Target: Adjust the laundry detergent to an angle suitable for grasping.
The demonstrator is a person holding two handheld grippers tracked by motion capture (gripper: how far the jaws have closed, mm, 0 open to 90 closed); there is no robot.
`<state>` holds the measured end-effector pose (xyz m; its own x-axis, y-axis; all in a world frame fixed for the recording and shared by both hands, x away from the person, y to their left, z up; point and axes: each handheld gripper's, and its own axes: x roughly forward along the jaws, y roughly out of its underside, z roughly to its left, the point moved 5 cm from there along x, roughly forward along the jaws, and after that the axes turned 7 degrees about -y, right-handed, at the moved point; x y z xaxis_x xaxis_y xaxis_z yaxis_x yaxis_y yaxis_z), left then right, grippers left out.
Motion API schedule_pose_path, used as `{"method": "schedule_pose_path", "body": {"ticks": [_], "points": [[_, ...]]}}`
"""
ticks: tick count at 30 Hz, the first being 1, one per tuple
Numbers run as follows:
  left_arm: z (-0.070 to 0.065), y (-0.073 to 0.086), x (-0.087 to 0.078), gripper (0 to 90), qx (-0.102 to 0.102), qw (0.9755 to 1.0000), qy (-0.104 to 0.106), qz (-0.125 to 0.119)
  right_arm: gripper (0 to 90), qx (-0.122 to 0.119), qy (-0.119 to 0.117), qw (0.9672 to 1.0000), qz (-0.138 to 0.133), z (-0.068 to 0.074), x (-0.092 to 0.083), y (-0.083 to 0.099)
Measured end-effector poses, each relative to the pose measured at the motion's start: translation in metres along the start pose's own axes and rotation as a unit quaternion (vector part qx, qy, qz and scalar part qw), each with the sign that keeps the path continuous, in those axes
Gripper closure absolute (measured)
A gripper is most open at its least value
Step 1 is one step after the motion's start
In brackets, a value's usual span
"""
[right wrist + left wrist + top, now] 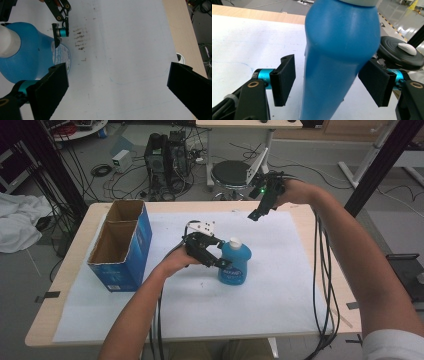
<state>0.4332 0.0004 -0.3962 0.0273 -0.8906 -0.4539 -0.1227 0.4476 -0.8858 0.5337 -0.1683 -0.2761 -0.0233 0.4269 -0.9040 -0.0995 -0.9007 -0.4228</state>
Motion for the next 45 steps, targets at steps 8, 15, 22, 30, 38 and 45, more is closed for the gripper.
{"method": "schedule_pose_path", "body": {"ticks": [8,15,22,30,38,45], "points": [[0.004,0.002,-0.015,30.3,-0.008,0.9998,-0.017,-0.010,2.6,0.006,0.003,1.0000,0.001,0.000,-0.002,0.002],[0.004,0.002,-0.025,23.9,-0.014,0.9993,-0.032,-0.014,2.5,0.003,0.003,1.0000,0.000,-0.001,-0.002,0.003],[0.001,0.001,-0.040,23.8,-0.013,0.9985,-0.051,-0.018,2.6,0.001,0.003,1.0000,-0.001,0.000,-0.002,0.003],[-0.004,-0.005,-0.064,23.9,-0.037,0.9950,-0.093,0.000,2.5,0.000,0.005,1.0000,-0.002,0.000,-0.003,0.003],[-0.003,-0.008,-0.081,23.8,-0.017,0.9868,-0.141,0.078,2.5,-0.002,0.008,1.0000,-0.004,0.001,-0.004,0.004],[0.007,-0.014,-0.087,23.7,-0.014,0.9779,-0.167,0.125,2.6,0.001,0.011,0.9999,-0.003,0.004,-0.006,0.004]]}}
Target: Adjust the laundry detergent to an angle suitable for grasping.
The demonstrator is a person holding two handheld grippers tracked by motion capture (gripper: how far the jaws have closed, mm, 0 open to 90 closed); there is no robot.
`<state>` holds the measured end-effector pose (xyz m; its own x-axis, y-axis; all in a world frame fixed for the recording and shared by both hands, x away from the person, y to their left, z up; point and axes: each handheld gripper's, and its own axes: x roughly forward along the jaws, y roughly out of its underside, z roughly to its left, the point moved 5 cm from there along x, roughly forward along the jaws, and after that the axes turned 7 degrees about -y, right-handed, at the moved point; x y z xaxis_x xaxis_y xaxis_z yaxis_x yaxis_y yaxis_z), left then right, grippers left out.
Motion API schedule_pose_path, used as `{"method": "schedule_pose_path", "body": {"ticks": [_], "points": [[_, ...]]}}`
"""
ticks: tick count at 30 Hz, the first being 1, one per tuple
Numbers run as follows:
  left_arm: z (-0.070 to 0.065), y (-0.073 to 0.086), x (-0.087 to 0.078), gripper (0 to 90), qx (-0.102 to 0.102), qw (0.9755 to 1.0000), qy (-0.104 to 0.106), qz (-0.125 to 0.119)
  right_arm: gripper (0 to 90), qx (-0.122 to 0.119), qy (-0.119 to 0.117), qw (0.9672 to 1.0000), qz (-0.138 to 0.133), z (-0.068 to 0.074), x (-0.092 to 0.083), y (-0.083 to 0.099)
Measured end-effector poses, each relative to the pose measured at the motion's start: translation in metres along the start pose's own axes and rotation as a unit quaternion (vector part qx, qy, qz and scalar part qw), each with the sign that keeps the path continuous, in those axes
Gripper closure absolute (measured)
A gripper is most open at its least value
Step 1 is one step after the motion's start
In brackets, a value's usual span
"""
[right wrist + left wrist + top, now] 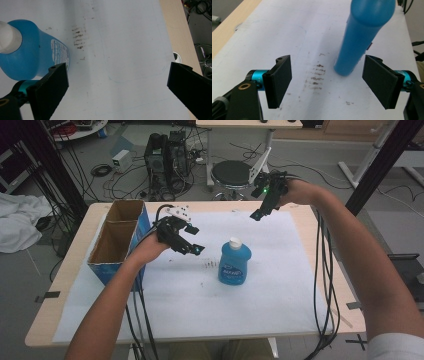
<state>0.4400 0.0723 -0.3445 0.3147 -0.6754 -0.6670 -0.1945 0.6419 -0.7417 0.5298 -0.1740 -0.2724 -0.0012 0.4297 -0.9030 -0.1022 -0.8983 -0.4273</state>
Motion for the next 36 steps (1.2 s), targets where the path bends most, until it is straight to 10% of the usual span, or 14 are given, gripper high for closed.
{"method": "schedule_pose_path", "body": {"ticks": [7,17,20,21,26,36], "points": [[0.009,-0.013,-0.003,6.4,0.000,0.9978,-0.053,0.040,2.6,-0.003,0.002,1.0000,-0.003,0.000,-0.001,0.000],[0.015,-0.019,-0.005,6.6,0.019,0.9920,-0.053,0.113,2.6,-0.004,0.003,1.0000,-0.004,0.001,-0.002,0.000],[0.015,-0.024,-0.004,6.5,0.046,0.9867,-0.042,0.150,2.6,-0.005,0.004,1.0000,-0.003,0.002,-0.002,0.000],[0.017,-0.027,-0.006,6.5,0.070,0.9807,-0.032,0.180,2.6,-0.005,0.004,1.0000,-0.003,0.002,-0.002,0.000],[0.021,-0.037,-0.009,6.6,0.087,0.9698,-0.008,0.228,2.5,-0.005,0.003,1.0000,0.000,0.002,-0.002,-0.001],[0.028,-0.048,-0.009,6.6,0.080,0.9741,-0.015,0.211,2.6,-0.007,0.002,1.0000,0.002,0.002,0.001,-0.003]]}}
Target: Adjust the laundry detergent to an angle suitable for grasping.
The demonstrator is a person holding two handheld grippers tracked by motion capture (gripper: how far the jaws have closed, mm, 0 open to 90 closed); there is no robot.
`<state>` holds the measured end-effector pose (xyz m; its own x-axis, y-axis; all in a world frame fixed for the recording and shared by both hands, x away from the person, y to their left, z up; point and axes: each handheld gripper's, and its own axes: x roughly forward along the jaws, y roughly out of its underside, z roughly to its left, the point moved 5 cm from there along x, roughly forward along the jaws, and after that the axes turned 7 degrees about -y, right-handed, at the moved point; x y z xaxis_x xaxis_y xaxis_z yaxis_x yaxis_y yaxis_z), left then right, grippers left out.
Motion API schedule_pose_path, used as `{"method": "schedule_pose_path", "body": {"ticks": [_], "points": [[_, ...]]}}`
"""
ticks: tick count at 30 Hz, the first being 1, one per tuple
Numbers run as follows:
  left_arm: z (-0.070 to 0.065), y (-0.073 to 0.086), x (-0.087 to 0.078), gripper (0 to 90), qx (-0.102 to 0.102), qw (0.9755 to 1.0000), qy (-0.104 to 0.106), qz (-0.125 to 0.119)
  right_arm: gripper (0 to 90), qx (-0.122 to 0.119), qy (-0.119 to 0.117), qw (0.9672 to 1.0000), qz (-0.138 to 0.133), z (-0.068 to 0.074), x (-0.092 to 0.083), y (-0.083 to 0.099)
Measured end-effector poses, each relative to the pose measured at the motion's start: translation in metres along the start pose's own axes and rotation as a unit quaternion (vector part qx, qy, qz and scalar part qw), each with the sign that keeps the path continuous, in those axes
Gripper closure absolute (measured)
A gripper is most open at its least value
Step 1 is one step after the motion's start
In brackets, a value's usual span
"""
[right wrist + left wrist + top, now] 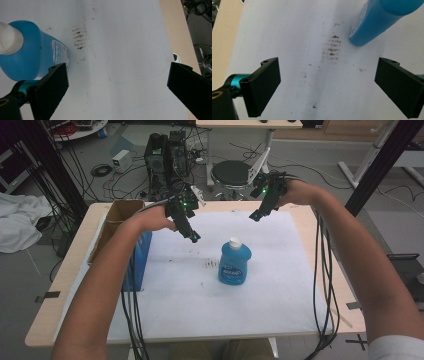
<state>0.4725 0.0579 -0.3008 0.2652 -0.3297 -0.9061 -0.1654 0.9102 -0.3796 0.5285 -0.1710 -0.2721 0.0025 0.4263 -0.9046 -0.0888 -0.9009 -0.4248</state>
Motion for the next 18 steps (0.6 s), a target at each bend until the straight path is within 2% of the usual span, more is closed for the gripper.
{"method": "schedule_pose_path", "body": {"ticks": [2,3,4,5,6,7,8,13,14,15,16,17,18], "points": [[0.0025,-0.0011,-0.0019,6.6,0.015,0.9999,0.000,0.005,2.6,0.000,0.000,1.0000,-0.001,-0.0007,0.0003,-0.0001],[0.0025,-0.0011,-0.0019,6.6,0.015,0.9999,0.000,0.005,2.6,0.000,0.000,1.0000,-0.001,-0.0007,0.0003,-0.0001],[0.0017,-0.0025,-0.0003,6.6,0.000,0.9999,0.001,-0.011,2.5,0.000,0.000,1.0000,-0.001,-0.0007,0.0004,-0.0002],[0.0044,-0.0025,-0.0014,6.6,0.017,0.9998,-0.002,-0.005,2.6,0.000,-0.001,1.0000,-0.001,-0.0012,0.0011,-0.0002],[0.0044,-0.0025,-0.0014,6.6,0.017,0.9998,-0.002,-0.005,2.6,0.000,-0.001,1.0000,0.000,-0.0012,0.0013,-0.0002],[0.0031,-0.0035,-0.0006,6.6,0.007,0.9999,-0.002,-0.013,2.6,0.003,-0.001,1.0000,0.001,-0.0010,0.0016,-0.0002],[0.0052,-0.0032,-0.0016,6.6,0.022,0.9997,-0.002,-0.003,2.6,-0.001,-0.002,1.0000,0.000,-0.0013,0.0020,-0.0005],[0.0052,-0.0046,-0.0009,6.6,0.025,0.9997,-0.001,-0.006,2.6,0.000,-0.003,1.0000,0.000,-0.0020,0.0024,-0.0005],[0.0036,-0.0056,0.0002,6.6,0.012,0.9998,-0.002,-0.015,2.6,0.000,-0.004,1.0000,0.000,-0.0019,0.0026,-0.0006],[0.0047,-0.0053,-0.0010,6.6,0.023,0.9997,0.000,-0.008,2.6,0.001,-0.003,1.0000,0.001,-0.0016,0.0027,-0.0006],[0.0047,-0.0059,-0.0008,6.6,0.026,0.9996,-0.001,-0.012,2.6,0.001,-0.003,1.0000,0.001,-0.0016,0.0027,-0.0006],[0.0036,-0.0061,-0.0011,6.6,0.025,0.9996,0.002,-0.009,2.6,0.007,-0.003,1.0000,0.003,-0.0002,0.0024,-0.0007],[0.0021,-0.0065,-0.0007,6.6,0.019,0.9997,0.003,-0.014,2.6,0.000,-0.004,1.0000,0.000,-0.0008,0.0028,-0.0012]]}}
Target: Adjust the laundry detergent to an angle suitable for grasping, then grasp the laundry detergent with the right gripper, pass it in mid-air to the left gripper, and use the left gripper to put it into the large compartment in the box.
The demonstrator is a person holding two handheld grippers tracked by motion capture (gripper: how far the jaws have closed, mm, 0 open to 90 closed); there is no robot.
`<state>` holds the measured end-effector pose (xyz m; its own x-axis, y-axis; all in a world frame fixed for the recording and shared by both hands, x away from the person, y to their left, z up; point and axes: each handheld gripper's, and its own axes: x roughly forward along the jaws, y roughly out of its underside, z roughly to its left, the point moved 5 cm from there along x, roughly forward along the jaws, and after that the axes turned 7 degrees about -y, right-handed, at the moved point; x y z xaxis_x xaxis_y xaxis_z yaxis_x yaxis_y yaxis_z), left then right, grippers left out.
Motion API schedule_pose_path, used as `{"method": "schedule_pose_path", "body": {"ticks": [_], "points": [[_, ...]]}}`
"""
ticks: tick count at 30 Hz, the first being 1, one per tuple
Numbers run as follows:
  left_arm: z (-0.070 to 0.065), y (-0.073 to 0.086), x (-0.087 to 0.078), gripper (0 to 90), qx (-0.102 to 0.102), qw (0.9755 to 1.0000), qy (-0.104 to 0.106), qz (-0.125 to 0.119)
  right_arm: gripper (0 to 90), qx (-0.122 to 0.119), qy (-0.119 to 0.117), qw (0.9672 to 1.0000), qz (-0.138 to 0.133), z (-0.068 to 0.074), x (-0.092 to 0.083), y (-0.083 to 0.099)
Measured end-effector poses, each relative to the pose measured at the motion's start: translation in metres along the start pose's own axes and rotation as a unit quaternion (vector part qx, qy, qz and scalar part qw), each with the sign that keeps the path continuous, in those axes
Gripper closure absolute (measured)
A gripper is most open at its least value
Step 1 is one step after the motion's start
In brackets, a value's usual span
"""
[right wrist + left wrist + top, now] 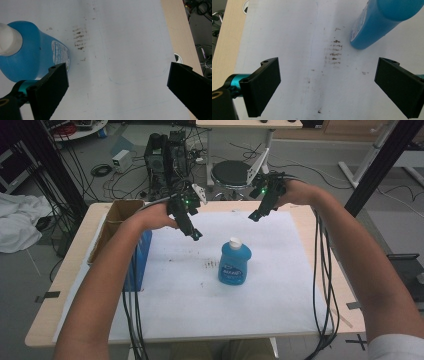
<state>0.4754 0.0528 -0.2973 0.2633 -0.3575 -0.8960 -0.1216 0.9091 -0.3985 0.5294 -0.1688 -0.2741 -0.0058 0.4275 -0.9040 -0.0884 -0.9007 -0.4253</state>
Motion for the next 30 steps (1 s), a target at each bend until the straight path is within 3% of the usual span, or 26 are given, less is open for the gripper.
{"method": "schedule_pose_path", "body": {"ticks": [1,7,11,12,14,15,16,20,21,26,27,28,30], "points": [[0.001,0.000,-0.002,6.6,0.009,0.9999,-0.002,0.008,2.6,-0.002,-0.001,1.0000,0.000,0.000,0.000,0.000],[-0.001,0.001,-0.004,6.6,0.001,1.0000,-0.003,0.000,2.6,-0.005,-0.002,1.0000,-0.002,0.000,0.000,-0.001],[0.000,0.000,-0.005,6.6,0.010,0.9999,-0.008,0.001,2.6,-0.005,-0.001,1.0000,-0.002,0.002,-0.001,-0.001],[-0.002,-0.001,-0.003,6.6,-0.001,1.0000,-0.007,-0.006,2.6,-0.004,0.000,1.0000,-0.001,0.003,-0.001,-0.001],[-0.001,-0.002,-0.005,6.6,0.015,0.9998,-0.010,0.002,2.6,-0.007,0.000,1.0000,-0.002,0.004,-0.002,-0.002],[-0.003,-0.003,-0.003,6.6,0.002,0.9999,-0.011,-0.008,2.6,-0.007,0.001,1.0000,-0.002,0.004,-0.003,-0.002],[-0.001,-0.002,-0.004,6.6,0.013,0.9999,-0.009,-0.002,2.6,-0.007,0.001,1.0000,-0.004,0.004,-0.003,-0.002],[-0.003,-0.003,-0.003,6.6,0.006,0.9999,-0.009,-0.005,2.6,-0.005,0.003,1.0000,-0.001,0.004,-0.004,0.000],[-0.002,-0.002,-0.004,6.6,0.016,0.9998,-0.008,0.001,2.6,-0.005,0.003,1.0000,0.001,0.005,-0.005,0.000],[-0.004,-0.002,-0.004,6.6,0.005,0.9999,-0.009,-0.008,2.6,-0.003,0.007,1.0000,-0.006,0.009,-0.010,0.003],[-0.002,-0.001,-0.005,6.6,0.017,0.9998,-0.007,-0.001,2.6,-0.003,0.007,1.0000,-0.006,0.009,-0.010,0.003],[-0.003,-0.001,-0.004,6.6,0.010,0.9999,-0.005,-0.007,2.6,0.001,0.007,1.0000,-0.004,0.011,-0.011,0.005],[-0.002,0.000,-0.005,6.6,0.017,0.9998,-0.004,-0.002,2.6,0.001,0.007,1.0000,-0.006,0.011,-0.010,0.007]]}}
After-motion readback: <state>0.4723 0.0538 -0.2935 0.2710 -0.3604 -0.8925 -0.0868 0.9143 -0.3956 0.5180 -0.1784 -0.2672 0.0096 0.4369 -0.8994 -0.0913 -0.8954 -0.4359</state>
